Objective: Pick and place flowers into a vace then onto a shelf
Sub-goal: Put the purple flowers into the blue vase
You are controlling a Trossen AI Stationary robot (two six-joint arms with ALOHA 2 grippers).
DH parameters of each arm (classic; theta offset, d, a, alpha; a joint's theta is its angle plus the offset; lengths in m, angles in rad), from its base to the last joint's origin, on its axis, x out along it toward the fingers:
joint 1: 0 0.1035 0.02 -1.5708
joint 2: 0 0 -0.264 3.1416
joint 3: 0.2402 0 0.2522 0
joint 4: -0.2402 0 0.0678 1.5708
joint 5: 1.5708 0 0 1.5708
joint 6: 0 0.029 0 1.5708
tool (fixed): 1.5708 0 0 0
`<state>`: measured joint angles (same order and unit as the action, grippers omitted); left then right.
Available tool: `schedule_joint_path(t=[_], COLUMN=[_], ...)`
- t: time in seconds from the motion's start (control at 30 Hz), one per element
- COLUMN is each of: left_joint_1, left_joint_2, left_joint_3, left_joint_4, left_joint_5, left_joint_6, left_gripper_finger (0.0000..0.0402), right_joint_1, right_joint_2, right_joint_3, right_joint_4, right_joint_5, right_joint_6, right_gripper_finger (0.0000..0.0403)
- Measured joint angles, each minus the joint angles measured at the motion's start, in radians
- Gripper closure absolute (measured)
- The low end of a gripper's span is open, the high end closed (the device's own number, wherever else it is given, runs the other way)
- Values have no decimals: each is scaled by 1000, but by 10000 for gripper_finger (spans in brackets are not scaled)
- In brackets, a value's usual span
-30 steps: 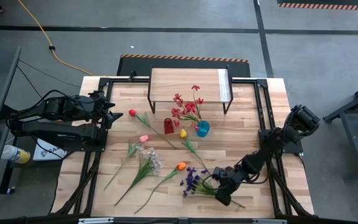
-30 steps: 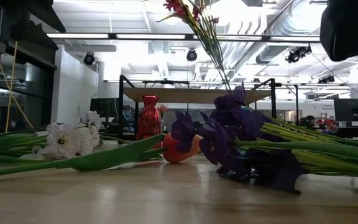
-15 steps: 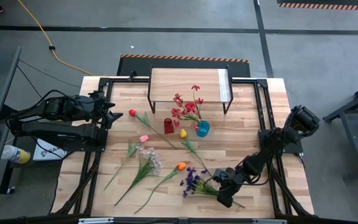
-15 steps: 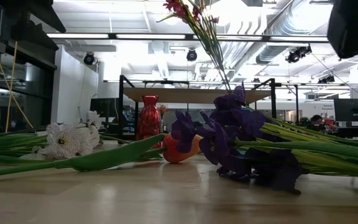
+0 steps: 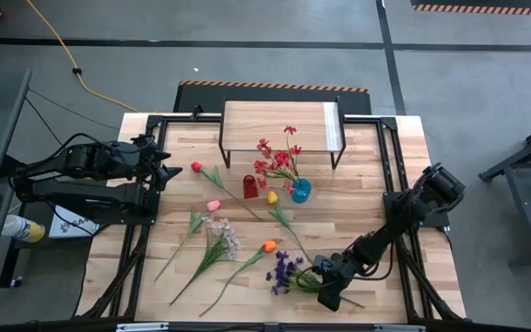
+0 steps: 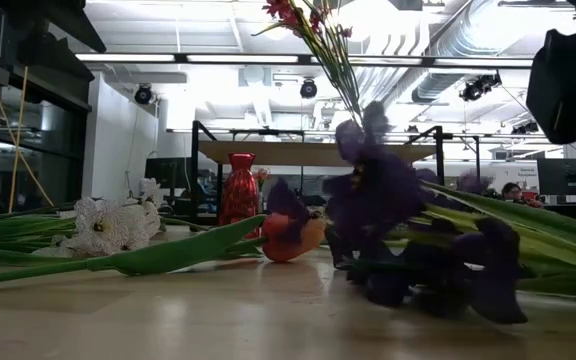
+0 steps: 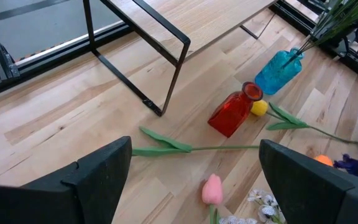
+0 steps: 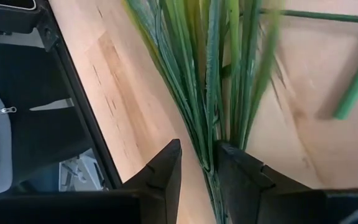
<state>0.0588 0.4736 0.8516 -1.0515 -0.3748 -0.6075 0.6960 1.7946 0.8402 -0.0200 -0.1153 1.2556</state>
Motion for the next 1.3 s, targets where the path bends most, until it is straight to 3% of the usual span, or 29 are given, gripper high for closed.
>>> schedule_joint_path(t=[0.2, 0.5, 0.97, 1.1, 1.3], left_joint_1=[0, 0, 0, 0, 0], left_joint_2=[0, 0, 0, 0, 0], left_joint_3=[0, 0, 0, 0, 0], left_joint_4=[0, 0, 0, 0, 1], left_joint_5=[0, 0, 0, 0, 0], left_joint_6=[0, 0, 0, 0, 0], left_gripper_finger=[16, 16, 16, 16, 16], right_joint_1=[0, 1, 1, 1, 1], right_joint_2=[3, -11, -159, -229, -351], right_joint_3=[-1, -6, -7, -6, -6], right_joint_4=[-5, 16, 16, 11, -23], right_joint_5=[4, -2, -40, 19, 189], right_joint_6=[0, -26, -95, -101, -131], right_gripper_finger=[323, 395, 399, 398, 399])
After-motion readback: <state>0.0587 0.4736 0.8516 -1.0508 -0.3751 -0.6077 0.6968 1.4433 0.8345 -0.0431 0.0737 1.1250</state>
